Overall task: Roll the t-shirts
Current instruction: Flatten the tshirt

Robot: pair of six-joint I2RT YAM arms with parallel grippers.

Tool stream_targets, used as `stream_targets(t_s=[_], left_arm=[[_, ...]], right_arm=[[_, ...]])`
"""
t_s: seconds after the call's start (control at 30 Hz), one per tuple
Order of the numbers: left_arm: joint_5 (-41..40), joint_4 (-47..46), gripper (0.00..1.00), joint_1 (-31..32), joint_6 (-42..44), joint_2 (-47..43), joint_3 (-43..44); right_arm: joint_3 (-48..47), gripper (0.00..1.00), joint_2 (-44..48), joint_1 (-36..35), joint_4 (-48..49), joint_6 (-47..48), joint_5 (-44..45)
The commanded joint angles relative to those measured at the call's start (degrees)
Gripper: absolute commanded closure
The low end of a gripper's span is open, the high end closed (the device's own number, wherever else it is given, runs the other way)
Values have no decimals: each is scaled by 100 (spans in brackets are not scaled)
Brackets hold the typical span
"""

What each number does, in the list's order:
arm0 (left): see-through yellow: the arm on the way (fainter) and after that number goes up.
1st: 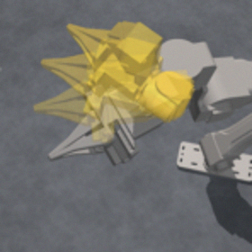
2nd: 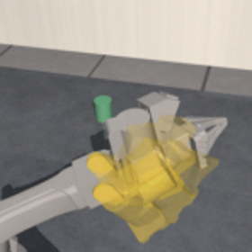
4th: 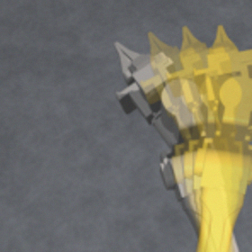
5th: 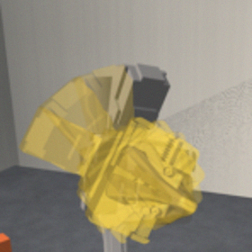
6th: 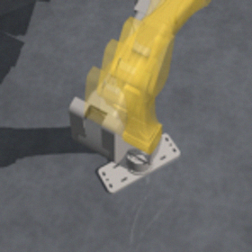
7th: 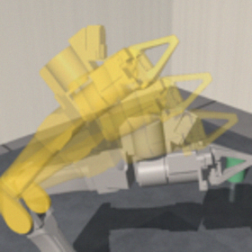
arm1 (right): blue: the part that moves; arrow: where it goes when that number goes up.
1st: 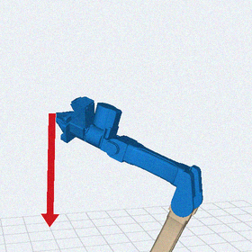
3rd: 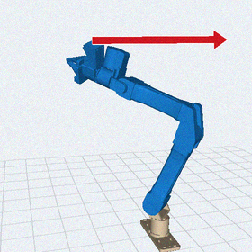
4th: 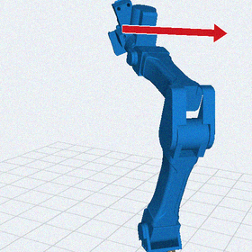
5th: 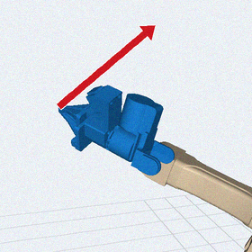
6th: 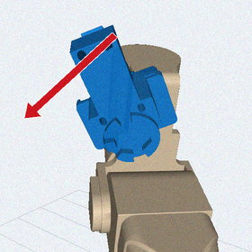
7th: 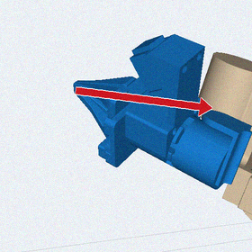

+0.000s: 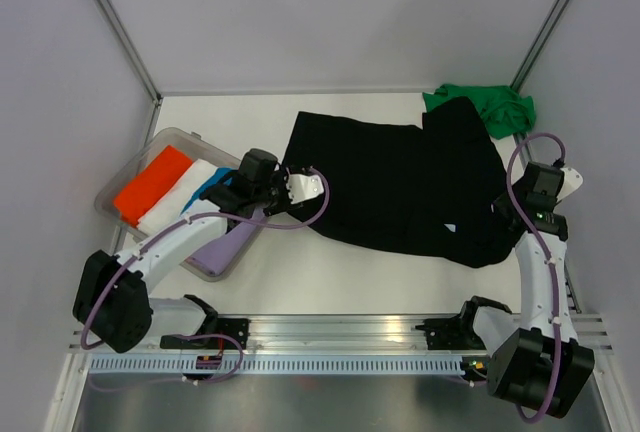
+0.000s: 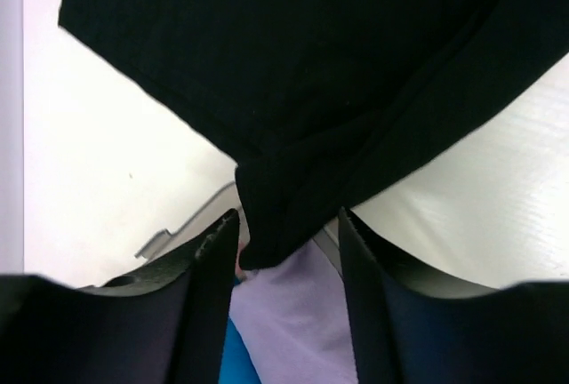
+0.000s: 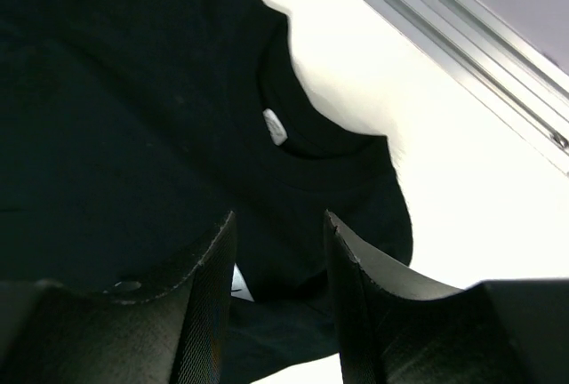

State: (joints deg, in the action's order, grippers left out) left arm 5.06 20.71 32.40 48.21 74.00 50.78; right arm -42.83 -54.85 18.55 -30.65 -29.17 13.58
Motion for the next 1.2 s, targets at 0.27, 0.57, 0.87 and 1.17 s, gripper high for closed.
stream_targets(t_s=[0.27, 0.57, 0.87, 1.17], left_arm=[[22, 836, 68, 38, -1374, 703, 1056], [-102, 2147, 68, 38, -1463, -51, 407], [-207, 2455, 66, 38, -1630, -70, -350], [425, 2455, 60, 152, -1665, -447, 203]], right_arm=[[-270, 52, 106, 18, -37, 289, -409], [-165, 52, 238, 18, 15, 263, -567], [-190, 50, -235, 18, 51, 280, -533], [-717, 43, -1185, 18, -133, 280, -5]])
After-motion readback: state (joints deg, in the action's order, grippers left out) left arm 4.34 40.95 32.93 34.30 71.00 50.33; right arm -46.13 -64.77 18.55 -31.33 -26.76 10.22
